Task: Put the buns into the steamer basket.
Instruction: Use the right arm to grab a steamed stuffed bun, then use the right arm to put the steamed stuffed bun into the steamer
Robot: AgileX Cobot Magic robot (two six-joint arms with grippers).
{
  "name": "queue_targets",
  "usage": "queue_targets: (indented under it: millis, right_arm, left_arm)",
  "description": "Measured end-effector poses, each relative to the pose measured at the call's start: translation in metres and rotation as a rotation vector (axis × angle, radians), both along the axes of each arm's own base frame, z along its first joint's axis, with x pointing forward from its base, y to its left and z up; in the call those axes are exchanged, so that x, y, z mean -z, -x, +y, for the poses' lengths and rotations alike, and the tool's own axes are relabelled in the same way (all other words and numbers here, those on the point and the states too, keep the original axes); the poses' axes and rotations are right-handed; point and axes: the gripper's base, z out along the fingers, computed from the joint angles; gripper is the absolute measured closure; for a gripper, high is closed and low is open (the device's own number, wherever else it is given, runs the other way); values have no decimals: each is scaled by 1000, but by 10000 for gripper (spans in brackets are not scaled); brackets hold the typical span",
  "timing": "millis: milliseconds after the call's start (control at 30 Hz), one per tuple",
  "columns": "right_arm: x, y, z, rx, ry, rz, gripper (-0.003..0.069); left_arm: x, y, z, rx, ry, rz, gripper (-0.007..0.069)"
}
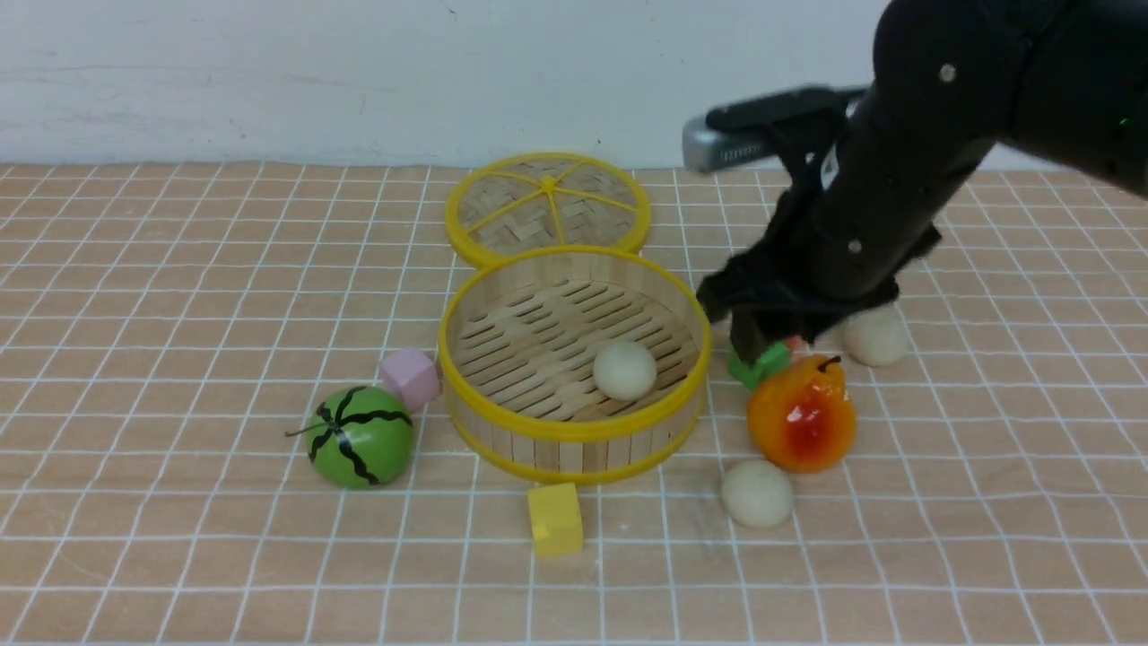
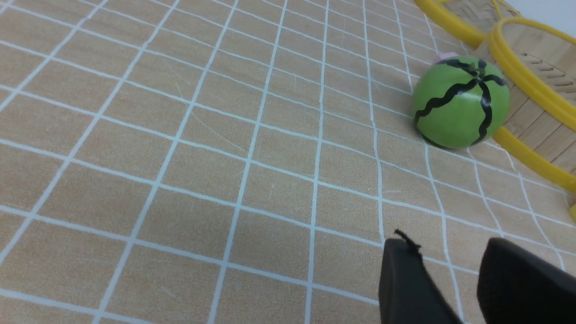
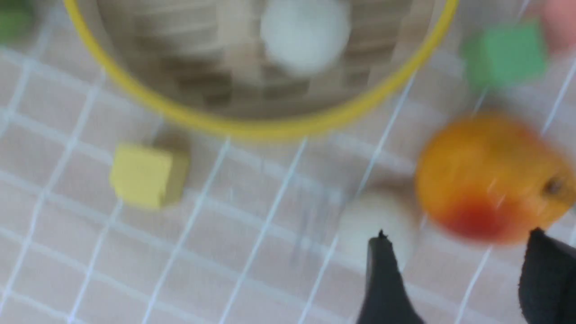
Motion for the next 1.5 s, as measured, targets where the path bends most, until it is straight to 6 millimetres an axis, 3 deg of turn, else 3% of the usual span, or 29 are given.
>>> queue_targets:
  millis: [133,167,300,733,867,1067,1133,1267,1433,1467,1500]
  right_arm:
    - [32,2,-1,29,14,54,336]
    - [46,3,-2,41,16,67,383]
    - [73,2,-1,85,7,84,454]
    - [113,-10,4,110,37,137,415]
    - [114,-10,4,108,39,131,473]
    - [113,-10,4,99,47,129,650]
    - [110,-9,2,94,55,125,659]
    - [91,-9,2,82,59,96,659]
    - [37,-12,18,1,34,-4,659]
    - [37,-12,19,-2,34,-2,659]
    - [18,-16,26,-21,-10,-49,659]
  left_arm:
    - [0,0,0,0,0,0,384]
    - [0,0,0,0,0,0,384]
    - [0,0,0,0,0,0,384]
    - [0,0,0,0,0,0,384]
    - [0,0,0,0,0,0,384]
    - [0,0,0,0,0,0,384]
    - [0,0,0,0,0,0,384]
    - [0,0,0,0,0,0,384]
    - [0,0,0,0,0,0,384]
    - [0,0,0,0,0,0,384]
    - [0,0,0,0,0,0,384]
